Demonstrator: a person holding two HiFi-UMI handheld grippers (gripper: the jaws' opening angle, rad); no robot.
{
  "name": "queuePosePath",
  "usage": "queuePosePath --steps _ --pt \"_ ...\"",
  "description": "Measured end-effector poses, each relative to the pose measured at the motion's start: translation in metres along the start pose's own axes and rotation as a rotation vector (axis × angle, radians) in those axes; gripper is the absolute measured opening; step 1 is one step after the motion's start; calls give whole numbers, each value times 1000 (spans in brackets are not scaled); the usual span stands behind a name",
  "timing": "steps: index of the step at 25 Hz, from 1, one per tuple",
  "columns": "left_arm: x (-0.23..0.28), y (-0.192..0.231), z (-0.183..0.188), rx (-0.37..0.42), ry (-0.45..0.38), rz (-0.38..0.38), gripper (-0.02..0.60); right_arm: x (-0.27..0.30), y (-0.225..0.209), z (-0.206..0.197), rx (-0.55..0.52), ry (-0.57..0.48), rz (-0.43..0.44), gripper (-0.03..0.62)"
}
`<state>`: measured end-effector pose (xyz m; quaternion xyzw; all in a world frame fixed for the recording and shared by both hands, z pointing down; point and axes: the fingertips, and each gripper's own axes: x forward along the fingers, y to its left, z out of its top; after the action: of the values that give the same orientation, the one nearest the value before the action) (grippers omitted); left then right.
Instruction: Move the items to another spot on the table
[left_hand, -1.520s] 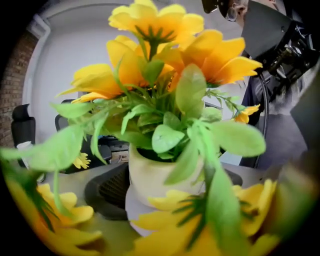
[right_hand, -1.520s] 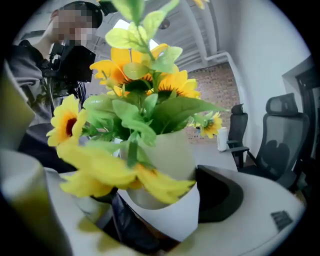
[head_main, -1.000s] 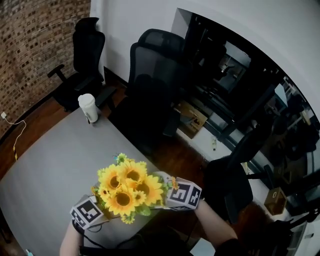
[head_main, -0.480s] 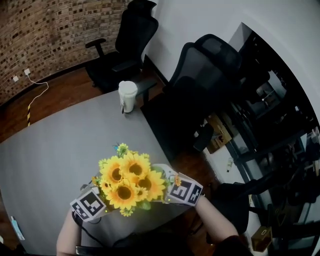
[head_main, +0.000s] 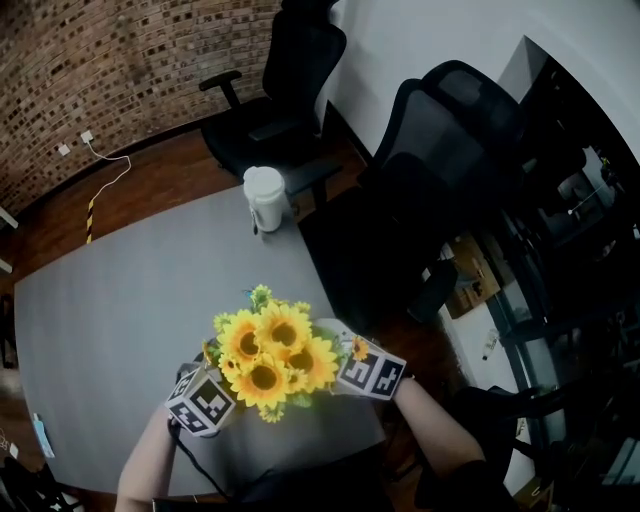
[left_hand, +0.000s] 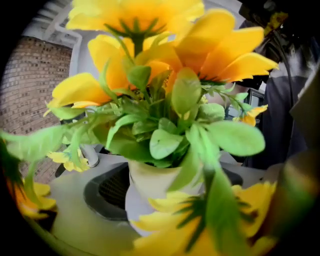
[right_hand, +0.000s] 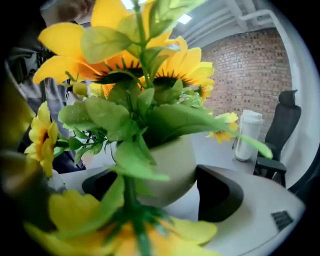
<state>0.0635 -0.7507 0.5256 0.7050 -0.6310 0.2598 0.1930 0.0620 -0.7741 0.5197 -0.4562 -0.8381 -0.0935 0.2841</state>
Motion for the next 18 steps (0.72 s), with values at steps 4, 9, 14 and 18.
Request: queuePosePath --steps 4,9,14,18 --pt "29 7 -6 16 53 19 485 3 -18 -26 -1 39 0 476" --pt "56 14 -22 -5 96 3 485 10 -35 -51 15 68 -13 476" --pt "77 24 -28 19 113 4 484 14 -52 -69 21 111 -31 476" --pt "93 34 -31 44 123 0 483 16 -66 -81 41 124 -62 476"
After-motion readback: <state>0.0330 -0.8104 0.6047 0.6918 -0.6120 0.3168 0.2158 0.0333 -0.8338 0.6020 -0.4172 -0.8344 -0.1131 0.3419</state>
